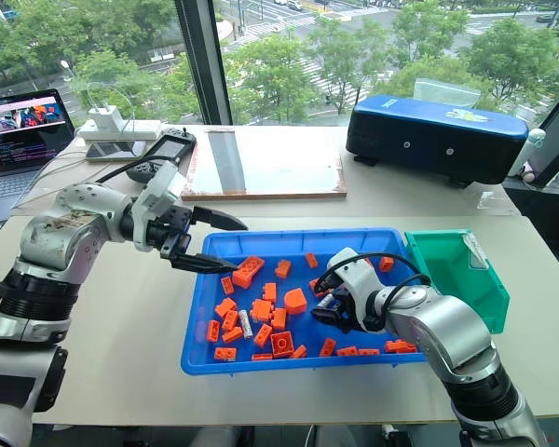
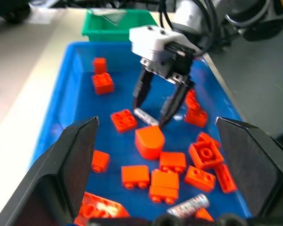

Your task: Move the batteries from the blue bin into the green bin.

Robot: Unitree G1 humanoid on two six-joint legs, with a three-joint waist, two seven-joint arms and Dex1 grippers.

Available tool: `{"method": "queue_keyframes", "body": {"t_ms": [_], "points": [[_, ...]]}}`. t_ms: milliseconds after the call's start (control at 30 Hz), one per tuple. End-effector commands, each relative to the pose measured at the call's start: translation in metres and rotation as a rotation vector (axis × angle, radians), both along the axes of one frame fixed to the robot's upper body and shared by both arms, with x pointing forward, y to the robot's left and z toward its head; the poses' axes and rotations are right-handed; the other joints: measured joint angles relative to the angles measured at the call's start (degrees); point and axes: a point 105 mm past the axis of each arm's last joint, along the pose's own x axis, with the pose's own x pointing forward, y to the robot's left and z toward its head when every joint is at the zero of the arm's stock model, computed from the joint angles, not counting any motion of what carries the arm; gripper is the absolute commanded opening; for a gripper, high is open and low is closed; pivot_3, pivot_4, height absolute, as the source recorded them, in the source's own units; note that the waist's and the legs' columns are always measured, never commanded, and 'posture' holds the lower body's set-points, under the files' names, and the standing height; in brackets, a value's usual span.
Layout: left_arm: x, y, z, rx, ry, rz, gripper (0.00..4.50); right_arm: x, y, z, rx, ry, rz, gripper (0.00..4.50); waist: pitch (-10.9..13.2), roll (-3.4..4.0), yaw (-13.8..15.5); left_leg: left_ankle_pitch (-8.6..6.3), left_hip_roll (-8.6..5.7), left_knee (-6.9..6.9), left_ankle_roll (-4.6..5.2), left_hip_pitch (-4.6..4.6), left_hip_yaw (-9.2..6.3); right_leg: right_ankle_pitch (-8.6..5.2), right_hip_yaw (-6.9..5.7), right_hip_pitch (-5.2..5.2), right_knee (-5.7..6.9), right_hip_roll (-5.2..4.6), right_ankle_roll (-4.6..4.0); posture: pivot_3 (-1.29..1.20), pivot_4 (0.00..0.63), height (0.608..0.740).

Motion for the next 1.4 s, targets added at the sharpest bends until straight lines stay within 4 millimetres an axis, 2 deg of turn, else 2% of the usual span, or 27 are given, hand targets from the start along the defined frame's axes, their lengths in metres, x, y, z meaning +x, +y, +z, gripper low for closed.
{"method": "queue_keyframes", "body": {"t_ms": [33, 167, 267, 367, 533, 733, 800, 833, 900, 933, 1033, 1100, 1167, 1200, 1333, 1400], "points": [[-0.009, 0.002, 0.008, 0.014, -0.032, -0.056, 4.27, 0.000, 0.006, 0.019, 0.098, -0.031, 0.002, 2.55, 0.00, 0.00, 0.00, 0.00, 0.00, 0.00, 0.00, 0.00, 0.00, 0.00, 0.00, 0.00, 0.00, 0.00, 0.00, 0.00, 0.150, 0.740], [-0.006, 0.002, 0.018, -0.050, -0.050, -0.045, 4.27, 0.000, -0.016, 0.037, 0.023, -0.073, -0.016, 2.55, 0.01, 0.01, 0.24, 0.00, -0.01, 0.00, 0.00, -0.01, 0.01, 0.00, 0.01, 0.01, 0.02, -0.01, 0.00, 0.00, 0.150, 0.740], [-0.002, 0.005, 0.032, -0.158, -0.042, -0.025, 4.27, 0.012, -0.062, 0.086, 0.001, -0.194, -0.153, 2.55, 0.01, 0.01, 0.40, 0.00, -0.02, 0.03, 0.00, -0.02, 0.03, 0.00, 0.02, 0.01, -0.03, -0.03, 0.00, 0.00, 0.150, 0.740], [-0.001, 0.005, 0.029, -0.149, -0.037, -0.023, 4.27, 0.012, -0.099, 0.105, -0.069, -0.235, -0.257, 2.55, 0.01, 0.01, 0.46, -0.01, 0.00, 0.03, 0.01, 0.00, 0.01, 0.00, -0.02, 0.02, -0.06, -0.02, 0.00, 0.00, 0.150, 0.740], [-0.001, 0.001, 0.023, -0.136, -0.031, -0.031, 4.27, 0.009, -0.149, 0.111, -0.156, -0.247, -0.398, 2.55, 0.00, 0.00, 0.42, -0.01, -0.01, -0.06, 0.02, -0.02, 0.03, 0.00, 0.00, 0.04, -0.02, -0.02, 0.00, 0.00, 0.150, 0.740], [0.002, 0.002, 0.016, -0.101, -0.045, -0.014, 4.27, 0.013, -0.175, 0.101, -0.195, -0.245, -0.500, 2.55, 0.00, 0.00, 0.01, -0.01, 0.02, -0.04, 0.02, 0.01, 0.09, 0.00, 0.05, 0.02, -0.08, -0.02, 0.00, 0.00, 0.150, 0.740], [0.002, 0.003, 0.014, -0.094, -0.044, -0.009, 4.27, 0.012, -0.181, 0.098, -0.231, -0.247, -0.514, 3.55, 0.00, 0.00, 0.06, -0.01, 0.01, -0.04, 0.02, 0.00, 0.10, 0.00, 0.07, 0.02, -0.07, -0.02, 0.00, 0.00, 0.150, 0.740], [0.001, 0.004, 0.014, -0.092, -0.041, -0.007, 4.27, 0.013, -0.180, 0.100, -0.226, -0.253, -0.512, 3.70, 0.00, 0.00, 0.09, -0.01, 0.01, -0.04, 0.02, 0.00, 0.10, 0.00, 0.07, 0.02, -0.06, -0.02, 0.00, 0.00, 0.150, 0.740], [0.002, 0.006, 0.014, -0.088, -0.042, 0.003, 4.27, 0.015, -0.177, 0.104, -0.221, -0.275, -0.504, 4.34, 0.00, 0.00, 0.11, -0.01, 0.01, -0.04, 0.02, 0.00, 0.10, 0.00, 0.06, 0.02, -0.07, -0.02, 0.00, 0.00, 0.150, 0.740], [0.002, 0.006, 0.014, -0.087, -0.043, 0.006, 4.27, 0.015, -0.176, 0.106, -0.224, -0.283, -0.502, 4.48, 0.00, 0.00, 0.12, -0.01, 0.02, -0.04, 0.02, 0.00, 0.09, 0.00, 0.06, 0.02, -0.07, -0.02, 0.00, 0.00, 0.150, 0.740], [-0.001, 0.011, 0.009, -0.065, -0.031, 0.009, 4.27, 0.019, -0.167, 0.114, -0.237, -0.314, -0.461, 4.48, 0.00, 0.01, 0.01, -0.01, 0.02, -0.04, 0.02, 0.00, 0.09, 0.00, 0.06, 0.02, -0.09, -0.02, 0.00, 0.00, 0.150, 0.740], [-0.001, 0.017, 0.007, -0.050, -0.026, 0.031, 4.27, 0.024, -0.139, 0.117, -0.199, -0.330, -0.350, 4.48, 0.00, 0.01, -0.26, -0.01, 0.03, -0.05, 0.02, 0.00, 0.11, 0.00, 0.08, 0.00, -0.08, -0.02, 0.00, 0.00, 0.150, 0.740], [-0.001, 0.021, 0.005, -0.040, -0.027, 0.044, 4.27, 0.021, -0.098, 0.108, -0.134, -0.293, -0.170, 4.48, 0.01, 0.01, -0.75, -0.01, 0.05, -0.05, 0.02, 0.01, 0.11, 0.00, 0.07, -0.03, -0.09, -0.01, 0.00, 0.00, 0.150, 0.740], [-0.001, 0.021, 0.004, -0.038, -0.026, 0.044, 4.27, 0.019, -0.085, 0.105, -0.112, -0.282, -0.115, 4.48, 0.01, 0.01, -0.81, -0.01, 0.07, -0.06, 0.02, 0.02, 0.06, 0.00, 0.04, -0.02, -0.10, 0.01, 0.00, 0.00, 0.150, 0.740], [-0.003, 0.020, 0.003, -0.036, -0.026, 0.042, 4.27, 0.016, -0.052, 0.092, -0.082, -0.255, -0.003, 4.48, 0.01, 0.00, -0.64, -0.01, 0.04, -0.04, 0.02, -0.03, 0.00, 0.00, 0.03, 0.02, -0.05, 0.02, 0.00, 0.00, 0.150, 0.740], [-0.002, 0.022, -0.001, -0.006, -0.028, 0.054, 4.27, 0.011, -0.027, 0.078, -0.066, -0.223, 0.087, 4.48, 0.01, 0.00, -0.57, -0.01, 0.01, -0.02, 0.02, -0.07, 0.00, 0.00, 0.02, 0.02, -0.01, -0.02, 0.00, 0.00, 0.150, 0.740]]}}
